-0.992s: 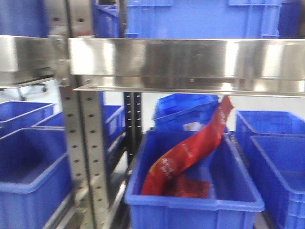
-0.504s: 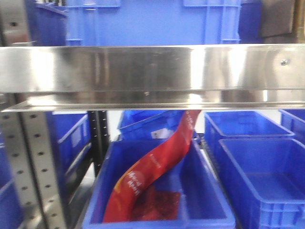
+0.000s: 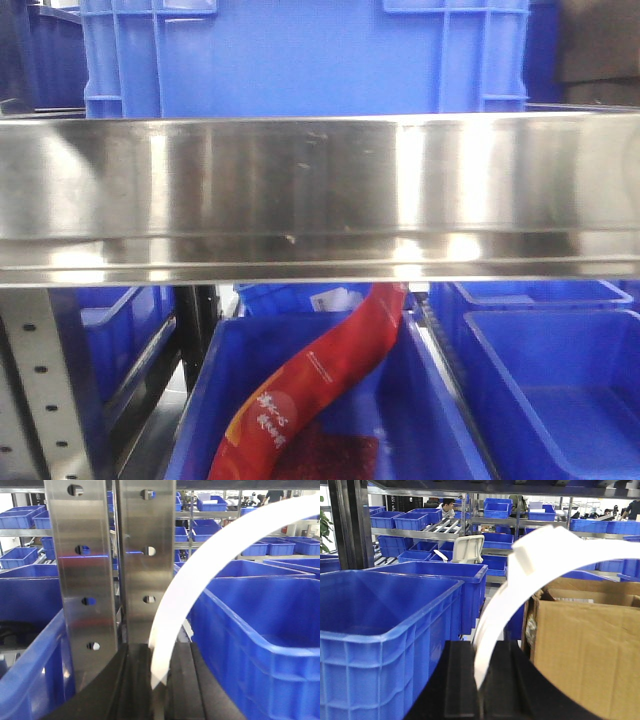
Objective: Grab PVC pipe and place in blue bin
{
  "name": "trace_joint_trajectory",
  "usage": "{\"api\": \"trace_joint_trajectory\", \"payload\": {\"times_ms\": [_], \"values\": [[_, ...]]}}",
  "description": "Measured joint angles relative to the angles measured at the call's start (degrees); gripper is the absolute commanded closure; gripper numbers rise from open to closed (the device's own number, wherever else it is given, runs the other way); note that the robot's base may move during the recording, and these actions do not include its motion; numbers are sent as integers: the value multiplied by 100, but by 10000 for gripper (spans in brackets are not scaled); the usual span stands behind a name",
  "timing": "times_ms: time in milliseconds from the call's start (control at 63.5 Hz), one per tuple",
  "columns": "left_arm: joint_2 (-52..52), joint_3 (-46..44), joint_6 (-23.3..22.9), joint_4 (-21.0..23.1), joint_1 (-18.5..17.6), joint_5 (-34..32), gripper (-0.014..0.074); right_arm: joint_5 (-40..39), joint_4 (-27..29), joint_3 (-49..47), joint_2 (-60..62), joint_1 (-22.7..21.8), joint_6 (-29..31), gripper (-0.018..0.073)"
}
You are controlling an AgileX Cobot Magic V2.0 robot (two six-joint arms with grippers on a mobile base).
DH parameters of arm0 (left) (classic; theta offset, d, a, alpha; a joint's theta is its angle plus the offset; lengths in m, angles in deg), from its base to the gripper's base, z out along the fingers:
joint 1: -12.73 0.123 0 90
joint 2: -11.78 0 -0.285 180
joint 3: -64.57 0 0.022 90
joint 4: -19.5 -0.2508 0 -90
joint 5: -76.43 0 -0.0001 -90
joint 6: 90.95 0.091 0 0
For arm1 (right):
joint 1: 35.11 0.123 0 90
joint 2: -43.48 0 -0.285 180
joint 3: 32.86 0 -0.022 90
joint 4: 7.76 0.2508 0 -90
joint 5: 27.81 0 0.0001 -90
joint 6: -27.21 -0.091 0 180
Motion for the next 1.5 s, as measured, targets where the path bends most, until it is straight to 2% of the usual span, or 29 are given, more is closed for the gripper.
{"api": "trace_joint_trajectory", "payload": {"times_ms": [1496], "values": [[0, 0, 0, 0, 0, 0, 707, 0, 0, 0, 0, 0, 0, 715]]}}
